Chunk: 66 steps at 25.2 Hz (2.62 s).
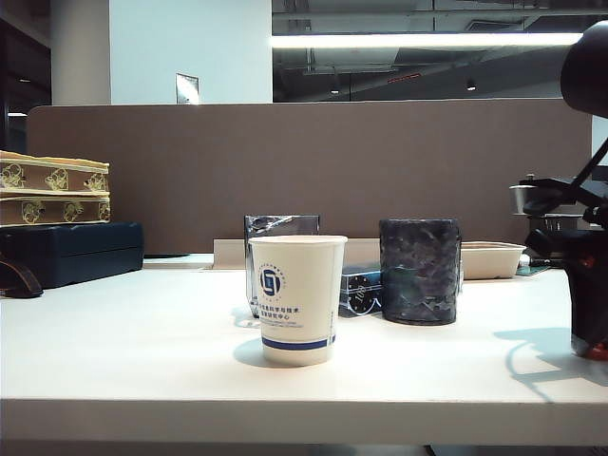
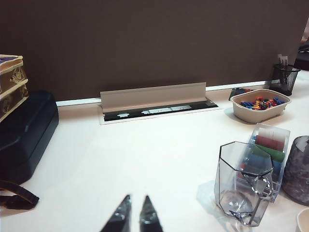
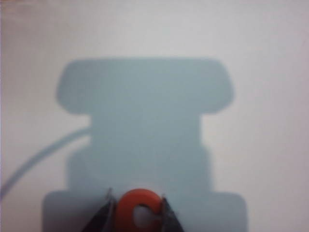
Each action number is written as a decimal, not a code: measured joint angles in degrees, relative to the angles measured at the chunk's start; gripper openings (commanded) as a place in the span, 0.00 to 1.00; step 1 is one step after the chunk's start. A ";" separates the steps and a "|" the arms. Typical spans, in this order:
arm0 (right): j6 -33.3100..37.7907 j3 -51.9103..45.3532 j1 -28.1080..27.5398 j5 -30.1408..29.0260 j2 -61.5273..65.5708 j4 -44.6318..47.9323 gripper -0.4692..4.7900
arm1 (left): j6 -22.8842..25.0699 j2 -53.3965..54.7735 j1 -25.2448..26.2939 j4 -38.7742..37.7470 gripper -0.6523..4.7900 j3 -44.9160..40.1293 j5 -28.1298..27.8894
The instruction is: Pick up the letter "c" and put it in the paper cup.
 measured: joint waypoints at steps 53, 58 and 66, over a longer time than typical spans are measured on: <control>-0.26 28.11 15.19 -9.57 -0.02 -17.57 0.31 | 4.00 0.15 0.00 -0.68 0.17 0.00 -1.16; 1.46 28.59 18.36 -11.58 2.29 -15.89 0.31 | 4.00 0.15 0.00 -0.70 0.17 0.00 -1.16; 2.78 30.23 22.23 -12.68 5.62 -12.94 0.33 | 3.98 0.15 0.00 -0.70 0.17 0.00 -1.16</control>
